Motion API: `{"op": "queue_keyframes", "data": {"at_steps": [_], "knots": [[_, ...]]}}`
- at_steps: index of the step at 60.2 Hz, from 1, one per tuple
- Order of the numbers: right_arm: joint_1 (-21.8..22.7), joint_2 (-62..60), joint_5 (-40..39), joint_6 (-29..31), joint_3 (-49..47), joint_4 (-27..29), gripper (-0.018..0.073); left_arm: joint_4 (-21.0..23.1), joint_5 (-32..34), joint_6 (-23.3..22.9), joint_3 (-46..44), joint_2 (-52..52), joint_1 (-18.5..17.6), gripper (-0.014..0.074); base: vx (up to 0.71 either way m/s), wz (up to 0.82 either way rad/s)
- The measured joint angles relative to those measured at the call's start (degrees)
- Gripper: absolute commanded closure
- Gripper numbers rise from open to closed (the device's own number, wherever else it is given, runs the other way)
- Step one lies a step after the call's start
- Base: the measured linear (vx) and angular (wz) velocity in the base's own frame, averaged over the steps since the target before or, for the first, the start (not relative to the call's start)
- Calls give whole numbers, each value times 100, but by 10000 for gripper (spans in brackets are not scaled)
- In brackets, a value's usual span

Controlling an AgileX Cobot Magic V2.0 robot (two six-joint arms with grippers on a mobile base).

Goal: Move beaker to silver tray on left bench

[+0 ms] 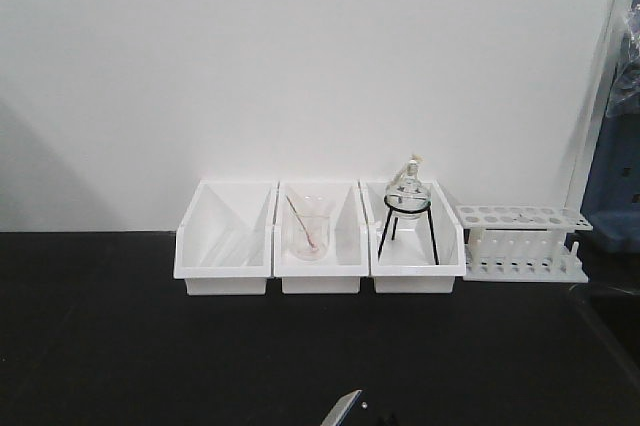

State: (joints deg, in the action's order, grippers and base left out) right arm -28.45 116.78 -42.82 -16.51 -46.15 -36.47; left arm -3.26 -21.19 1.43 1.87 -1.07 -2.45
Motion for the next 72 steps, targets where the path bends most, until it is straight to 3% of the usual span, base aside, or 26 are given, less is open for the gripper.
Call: {"op": "queue_keyframes", "data": {"at_steps": [23, 30, 38, 48, 53, 59, 68, 72], "knots": [[0, 0, -6, 54, 0, 29, -83, 0, 0, 0, 0, 0, 0, 595, 0, 0], [0, 0, -22, 54, 0, 29, -157, 0, 0, 0, 0, 0, 0, 595, 0, 0], [0, -115, -2, -50, 0, 29, -158, 0, 0, 0, 0, 0, 0, 595, 0, 0], [0, -796, 41, -371, 0, 29, -97, 0, 0, 0, 0, 0, 0, 595, 0, 0], [0, -1308, 261, -573, 0, 36, -15, 0, 0, 0, 0, 0, 0, 595, 0, 0], [0, -2114, 898, -1142, 5, 50, 162, 0, 0, 0, 0, 0, 0, 595, 0, 0], [0, -3627, 2469, -2198, 144, 7, 581, 0, 0, 0, 0, 0, 0, 595, 0, 0], [0, -4256, 3351, -2399, 256, -22, 576, 0, 0, 0, 0, 0, 0, 595, 0, 0]]}}
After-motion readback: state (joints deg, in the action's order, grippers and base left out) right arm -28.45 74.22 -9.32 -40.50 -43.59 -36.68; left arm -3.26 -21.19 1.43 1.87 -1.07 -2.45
